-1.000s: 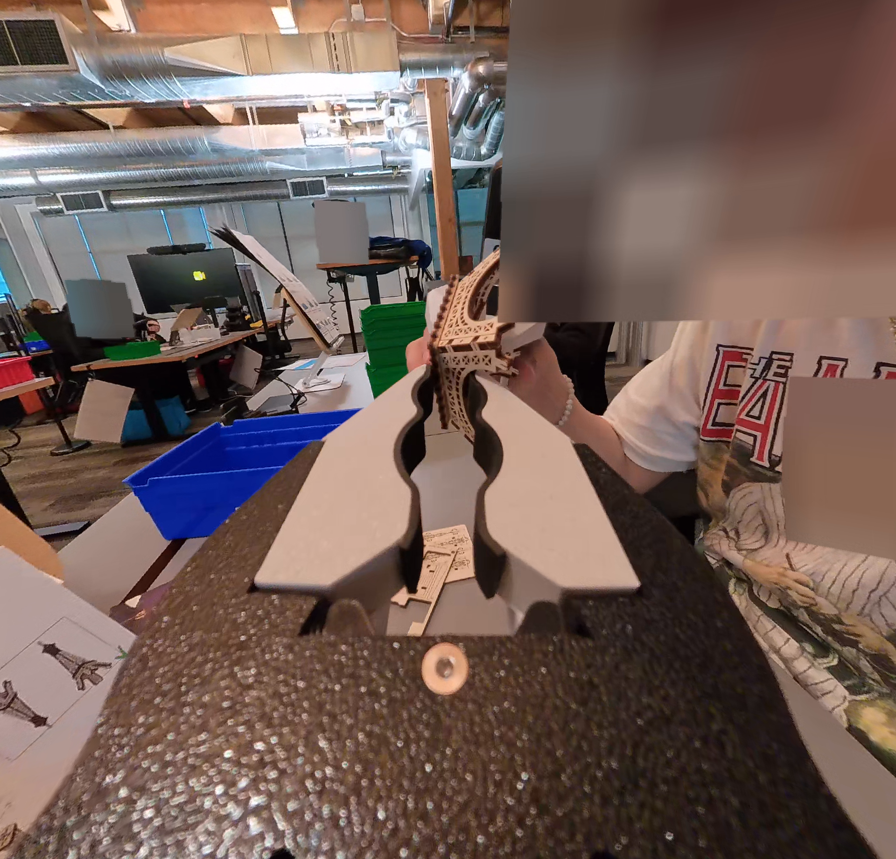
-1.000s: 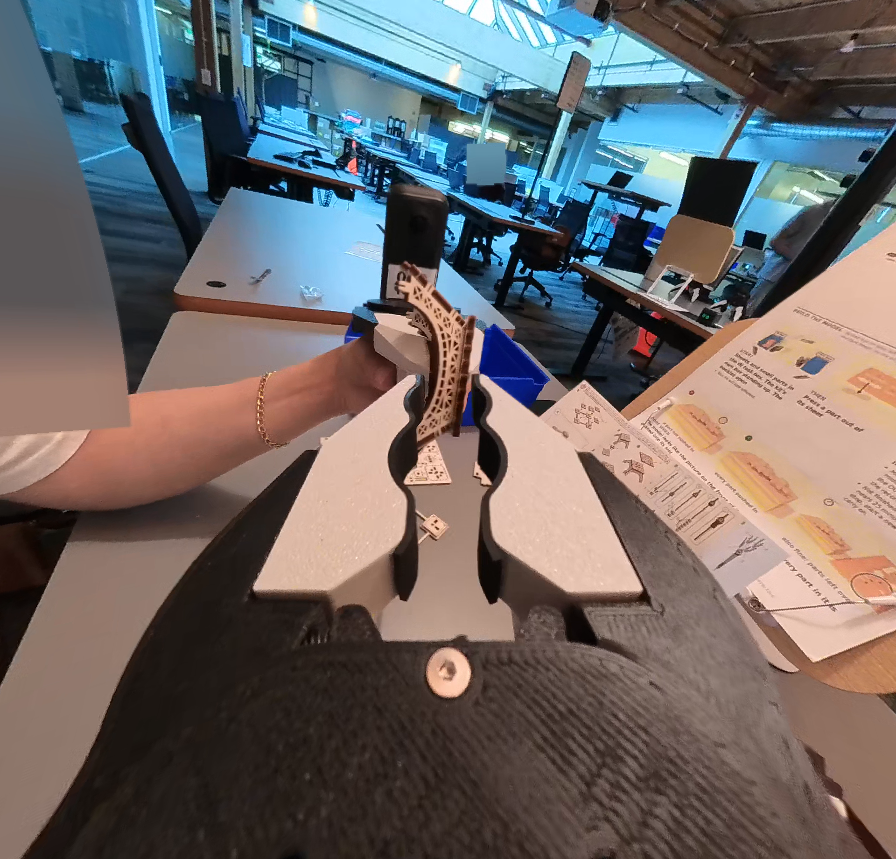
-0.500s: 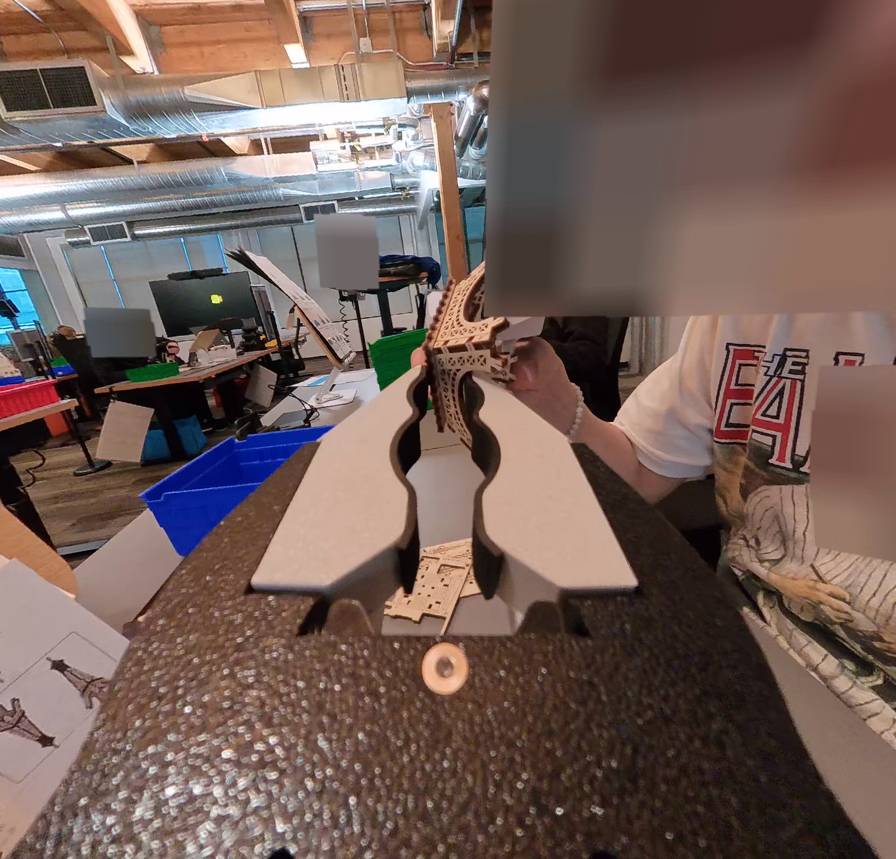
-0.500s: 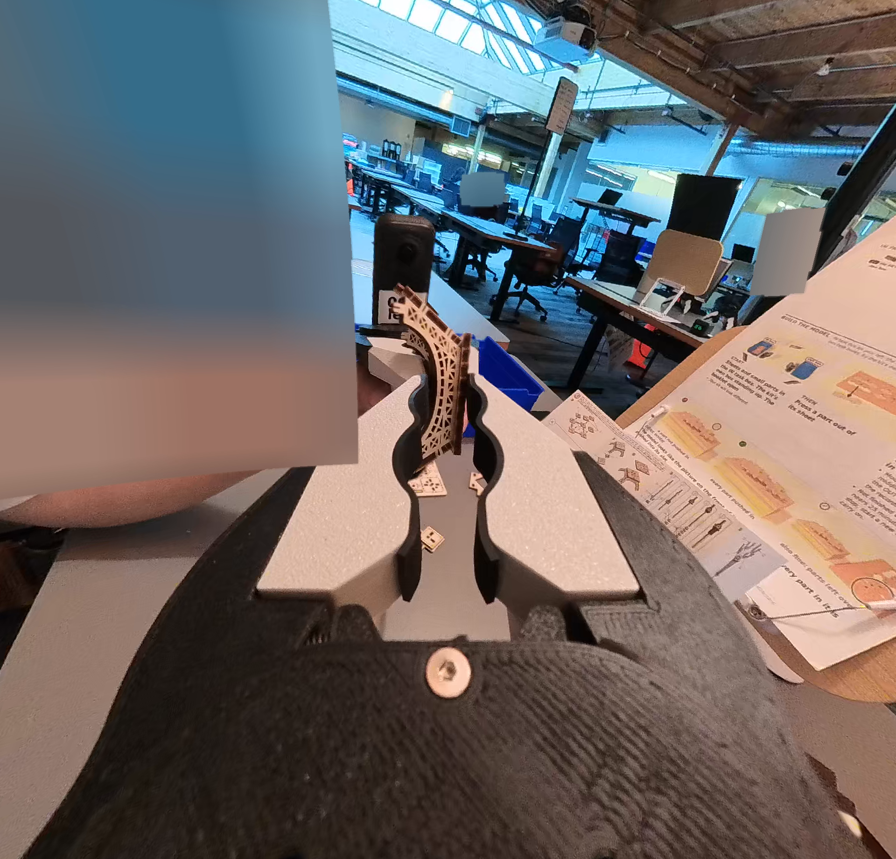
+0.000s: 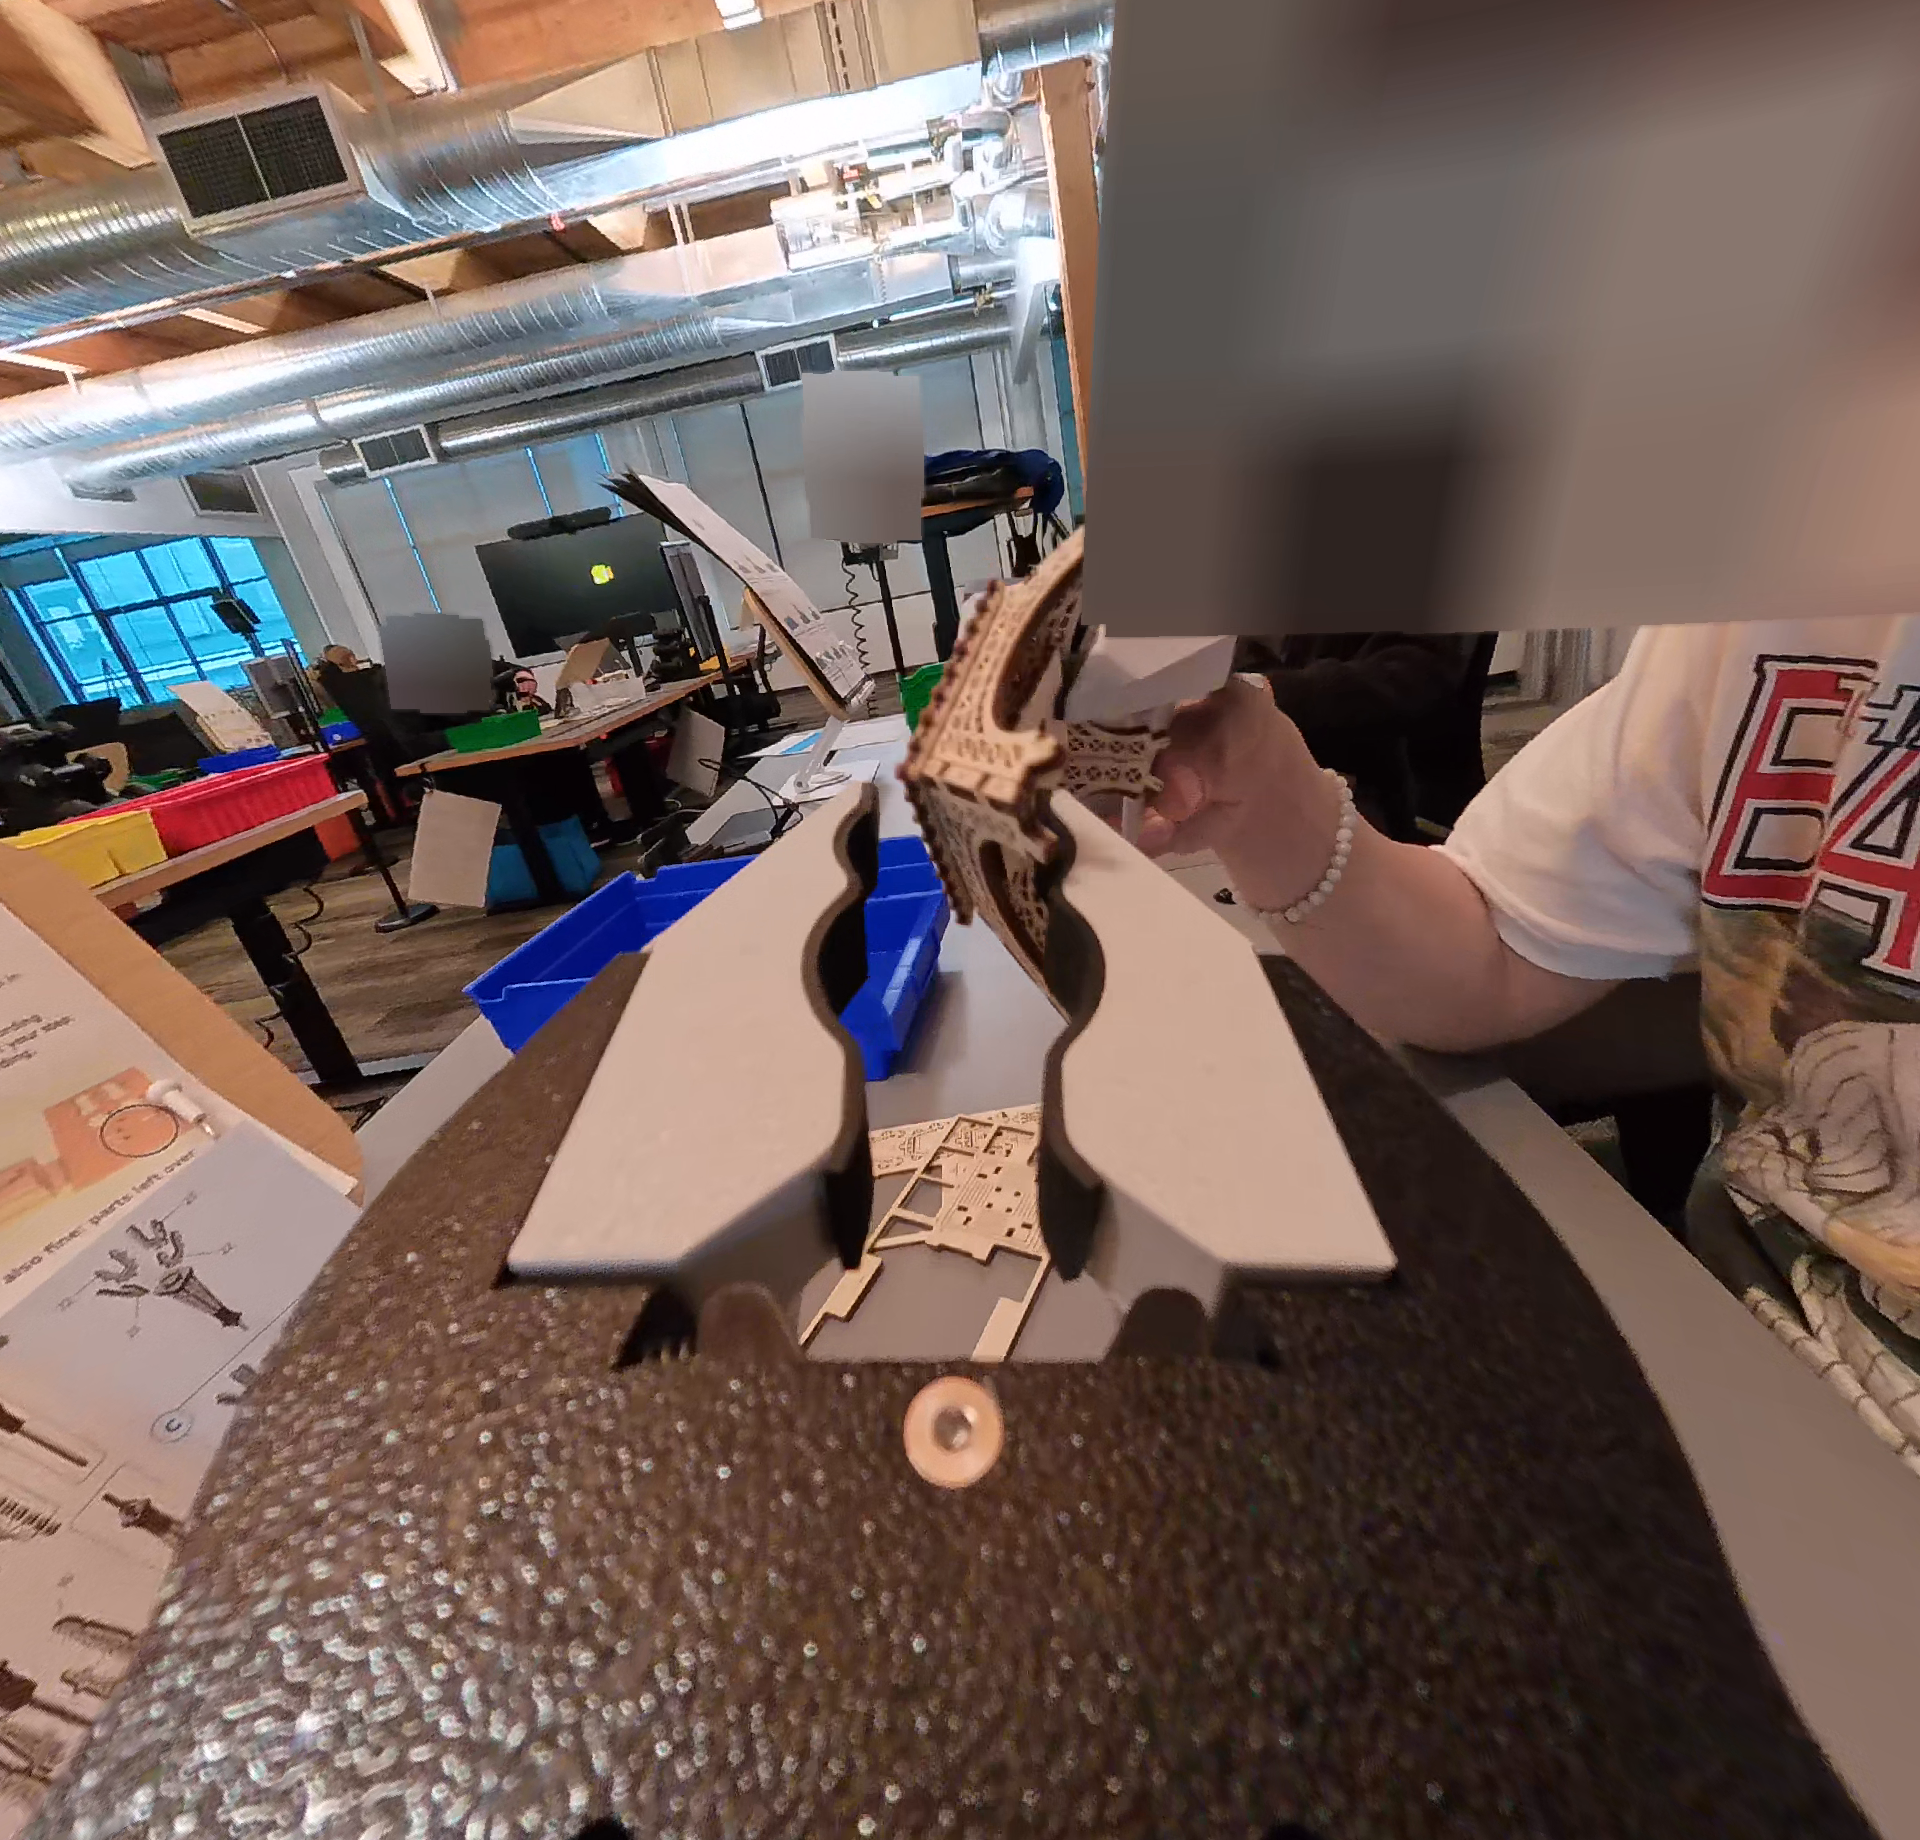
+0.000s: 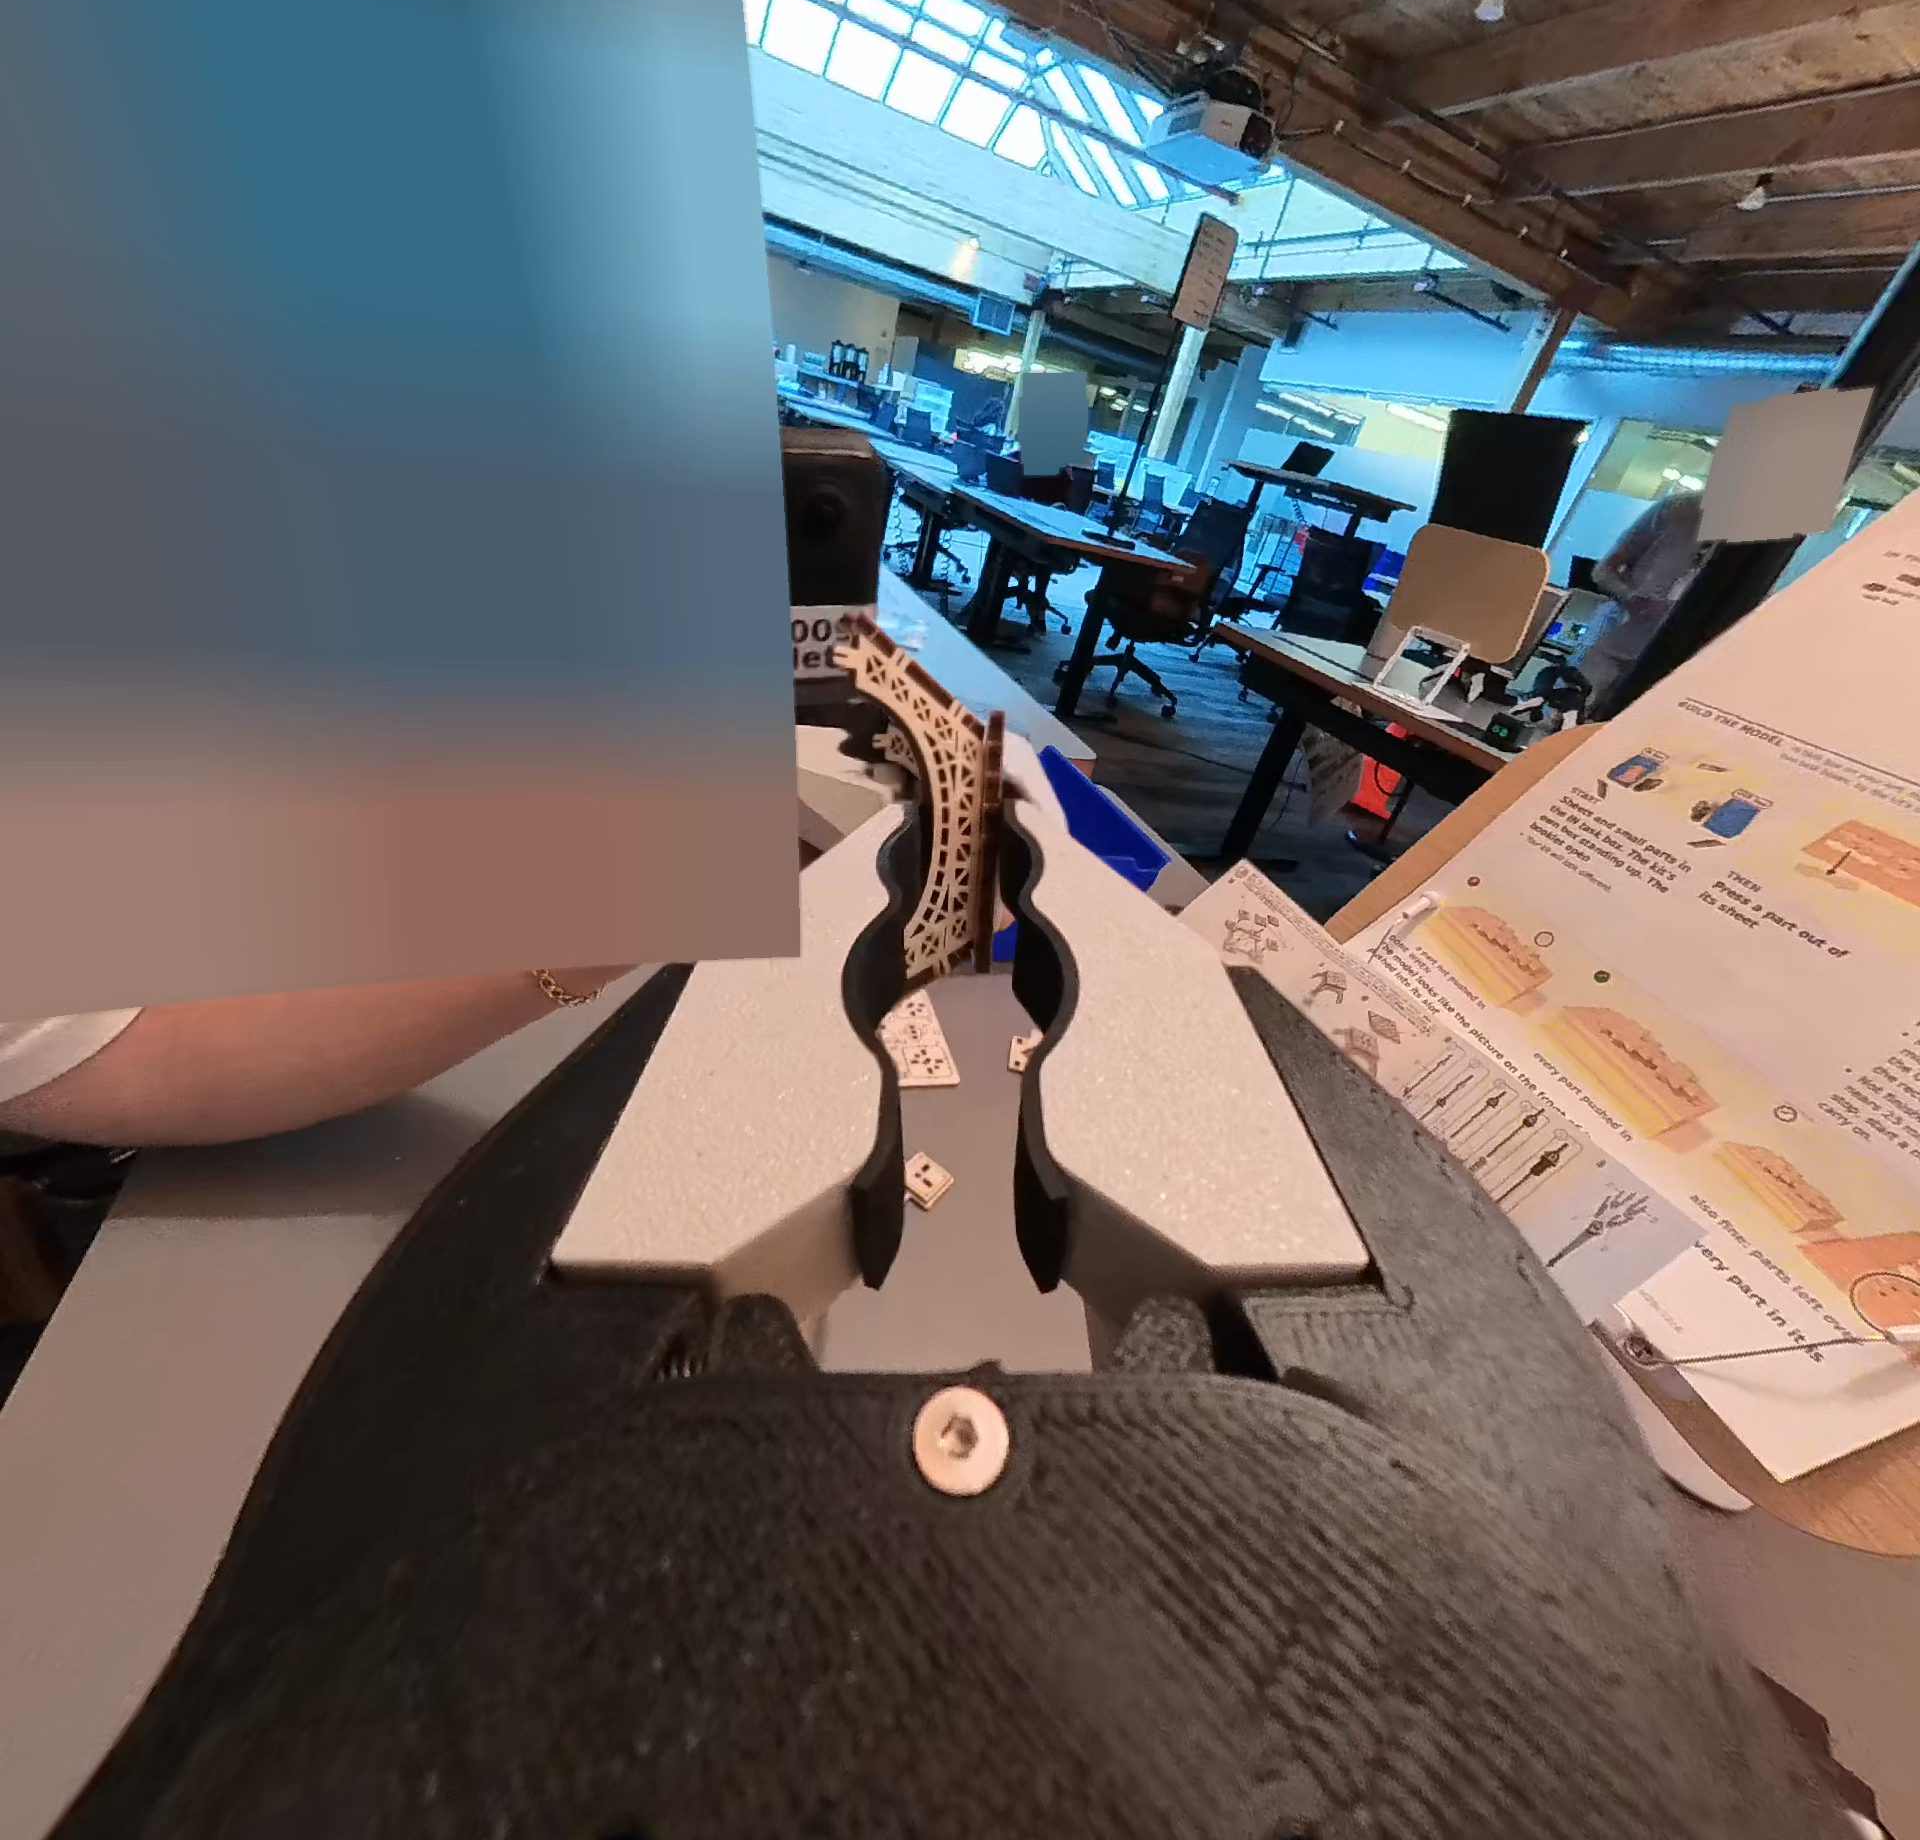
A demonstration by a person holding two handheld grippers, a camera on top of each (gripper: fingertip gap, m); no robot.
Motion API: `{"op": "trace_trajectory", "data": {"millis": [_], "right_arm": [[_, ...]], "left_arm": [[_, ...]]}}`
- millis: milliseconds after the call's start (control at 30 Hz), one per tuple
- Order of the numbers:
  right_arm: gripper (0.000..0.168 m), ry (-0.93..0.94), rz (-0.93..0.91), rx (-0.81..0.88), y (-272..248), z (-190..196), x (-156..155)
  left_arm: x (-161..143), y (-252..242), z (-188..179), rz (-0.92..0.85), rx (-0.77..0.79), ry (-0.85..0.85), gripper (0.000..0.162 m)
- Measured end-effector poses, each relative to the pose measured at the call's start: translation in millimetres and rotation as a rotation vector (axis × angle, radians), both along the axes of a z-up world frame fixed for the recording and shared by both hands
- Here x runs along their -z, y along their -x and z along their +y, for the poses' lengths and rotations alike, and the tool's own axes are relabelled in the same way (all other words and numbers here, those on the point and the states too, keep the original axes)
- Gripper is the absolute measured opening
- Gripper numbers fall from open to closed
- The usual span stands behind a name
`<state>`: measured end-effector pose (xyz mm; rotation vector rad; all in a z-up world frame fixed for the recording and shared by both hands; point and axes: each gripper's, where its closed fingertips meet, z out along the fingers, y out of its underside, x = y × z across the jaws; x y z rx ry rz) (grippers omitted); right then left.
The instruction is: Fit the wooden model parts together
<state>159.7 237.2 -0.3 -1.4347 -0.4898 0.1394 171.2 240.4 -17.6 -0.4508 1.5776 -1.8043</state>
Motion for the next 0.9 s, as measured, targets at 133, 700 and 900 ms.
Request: {"op": "trace_trajectory", "data": {"millis": [133,700,900], "right_arm": [[0.011,0.018,-0.022,-0.003,2,2,5],[0.012,0.059,-0.036,0.042,-3,4,11],[0.015,0.049,0.004,0.026,-6,2,6]], "left_arm": [[0,-2,1,0.002,-0.028,-0.010,0.034],[-1,1,-1,0.004,0.016,0.009,0.022],[-2,2,2,0.010,0.050,0.059,0.022]]}}
